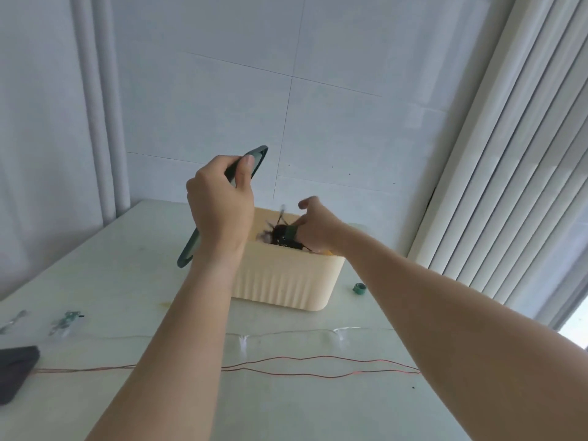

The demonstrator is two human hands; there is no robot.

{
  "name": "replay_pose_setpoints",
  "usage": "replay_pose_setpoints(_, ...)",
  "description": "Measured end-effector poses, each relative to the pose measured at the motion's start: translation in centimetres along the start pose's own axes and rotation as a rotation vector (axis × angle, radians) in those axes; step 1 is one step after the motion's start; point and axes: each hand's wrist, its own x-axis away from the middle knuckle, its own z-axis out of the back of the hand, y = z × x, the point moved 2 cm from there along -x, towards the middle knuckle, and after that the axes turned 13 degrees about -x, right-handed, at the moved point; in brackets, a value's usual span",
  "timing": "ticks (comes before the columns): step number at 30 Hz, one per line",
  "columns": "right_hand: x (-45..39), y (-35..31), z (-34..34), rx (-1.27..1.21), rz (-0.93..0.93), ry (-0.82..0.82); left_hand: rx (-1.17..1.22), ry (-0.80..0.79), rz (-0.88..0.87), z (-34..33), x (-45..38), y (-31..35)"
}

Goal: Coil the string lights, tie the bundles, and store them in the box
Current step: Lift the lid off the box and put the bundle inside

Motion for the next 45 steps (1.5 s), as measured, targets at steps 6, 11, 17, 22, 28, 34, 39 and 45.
replay_pose_setpoints(6,-1.0,0.9,0.2,-0.302,0.065,0.1,0.033,-0.028,-0.053,-0.6,0.4,0.5)
replay_pose_setpoints(11,1.4,1.0,2.7,-0.606,0.026,0.16,-0.022,-0.226,-0.108,-1.6,1.0,0.2)
replay_pose_setpoints(17,4.2,3.4,0.7,0.121,0.256,-0.011,-0.293,-0.453,0.057,-1.6,1.0,-2.9)
replay_pose_setpoints(22,5.2,3.9,-0.9,0.082,0.245,0.212,-0.484,-0.55,0.218,-0.5,1.6,-5.1)
replay_pose_setpoints(28,6.1,5.1,-1.5,0.042,0.235,0.331,-0.51,-0.58,0.305,1.5,2.0,-6.7)
replay_pose_setpoints(34,9.2,4.4,-0.8,-0.117,0.421,0.482,-0.429,-0.435,-0.045,4.3,6.3,-4.0)
replay_pose_setpoints(39,13.1,3.9,-3.2,-0.188,0.338,0.067,-0.576,-0.892,-0.121,8.0,10.2,-5.1)
replay_pose_setpoints(45,16.5,9.3,-8.2,0.004,0.19,-0.149,-0.547,-0.923,-0.183,12.7,14.2,-8.3)
